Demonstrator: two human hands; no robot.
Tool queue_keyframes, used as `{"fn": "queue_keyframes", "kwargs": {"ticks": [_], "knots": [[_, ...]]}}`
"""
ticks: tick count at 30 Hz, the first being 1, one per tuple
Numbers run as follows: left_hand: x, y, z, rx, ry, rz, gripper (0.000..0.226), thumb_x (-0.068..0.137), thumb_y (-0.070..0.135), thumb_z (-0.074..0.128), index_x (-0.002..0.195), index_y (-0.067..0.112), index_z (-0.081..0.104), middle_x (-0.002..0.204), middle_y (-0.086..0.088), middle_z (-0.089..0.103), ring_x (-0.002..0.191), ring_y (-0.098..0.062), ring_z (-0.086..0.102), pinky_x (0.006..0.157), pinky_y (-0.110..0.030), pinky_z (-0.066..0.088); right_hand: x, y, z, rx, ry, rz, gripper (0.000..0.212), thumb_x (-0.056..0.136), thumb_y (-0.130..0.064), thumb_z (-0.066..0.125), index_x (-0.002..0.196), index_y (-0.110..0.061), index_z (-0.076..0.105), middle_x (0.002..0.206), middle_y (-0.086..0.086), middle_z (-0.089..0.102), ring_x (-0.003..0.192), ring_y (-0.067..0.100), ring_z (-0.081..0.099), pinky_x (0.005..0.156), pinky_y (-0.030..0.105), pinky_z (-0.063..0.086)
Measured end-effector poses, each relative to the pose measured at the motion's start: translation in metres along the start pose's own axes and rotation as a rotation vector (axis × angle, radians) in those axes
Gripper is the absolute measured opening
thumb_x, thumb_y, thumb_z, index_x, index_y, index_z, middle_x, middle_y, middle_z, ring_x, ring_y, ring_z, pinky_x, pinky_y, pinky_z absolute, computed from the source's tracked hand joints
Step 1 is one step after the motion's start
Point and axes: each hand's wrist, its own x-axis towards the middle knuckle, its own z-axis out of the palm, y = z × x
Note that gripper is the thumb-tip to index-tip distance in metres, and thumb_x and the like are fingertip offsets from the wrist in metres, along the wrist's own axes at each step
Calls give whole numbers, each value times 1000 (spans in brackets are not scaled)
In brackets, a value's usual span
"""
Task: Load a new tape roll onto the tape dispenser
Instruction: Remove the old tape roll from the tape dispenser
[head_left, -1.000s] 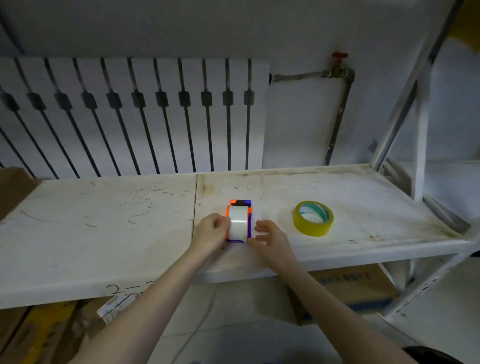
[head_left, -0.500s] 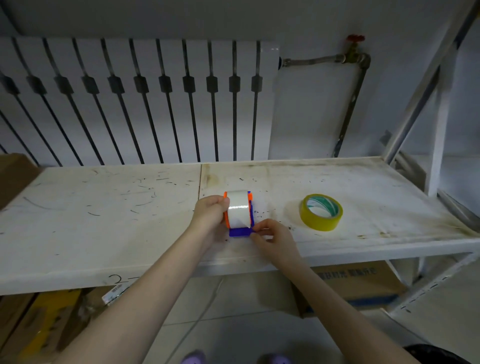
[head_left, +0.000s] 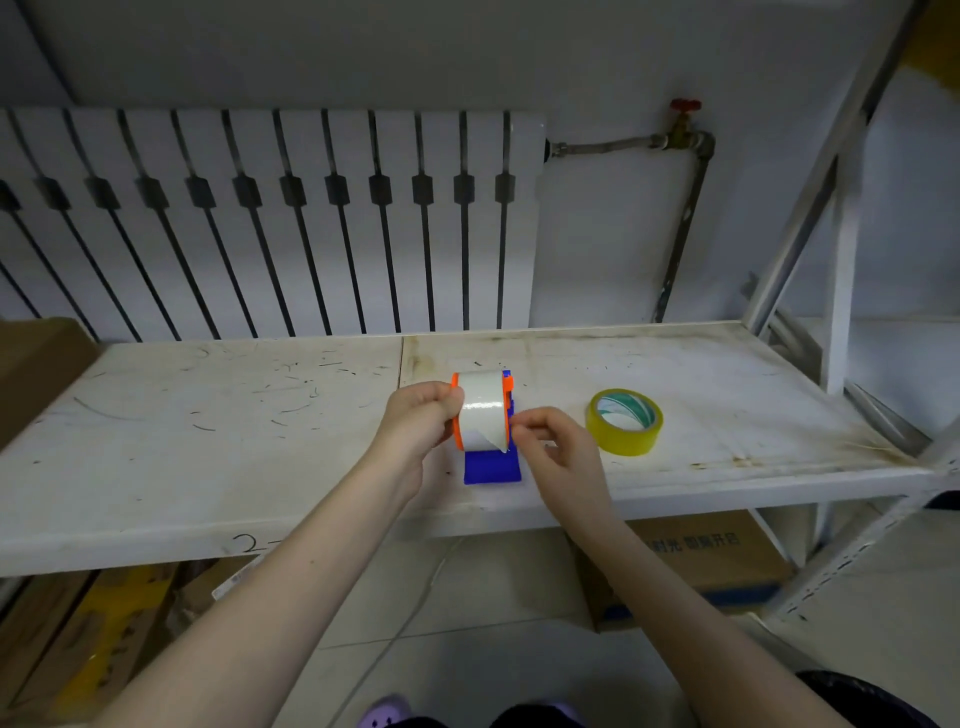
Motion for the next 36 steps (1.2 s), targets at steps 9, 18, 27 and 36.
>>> {"fn": "queue_keyframes", "kwargs": {"ticks": [9,18,27,36], "knots": [[-18,-5,12,9,-84,-3,3,84,8,65,86,7,65,87,-11,67,85,-25,62,73,-31,53,-3,-8,-14,-93,48,15,13,83,-23,68,93,-20,60,83,-17,59,77,3,61,61,13,50],[-15,-10,26,38,-55,-87,11,86,10,62,96,6,63,103,-17,67,93,-26,62,76,-34,52,-2,6,-30,238,66,184,15,85,-14,64,81,-27,58,85,-10,65,80,8,64,62,19,54],[-15,-10,56,12,12,-149,10,86,6,62,80,12,57,100,-14,65,79,-21,60,56,-24,45,0,22,-49,363,91,272,9,88,-13,60,87,-22,61,90,-6,66,85,11,65,65,21,56],[-20,2,78,101,-21,-109,4,95,5,48,97,5,45,79,-4,49,64,-11,43,26,-7,34,1,31,-77,413,211,302,11,87,-10,61,83,-20,63,86,-7,65,80,10,65,70,22,57]]}}
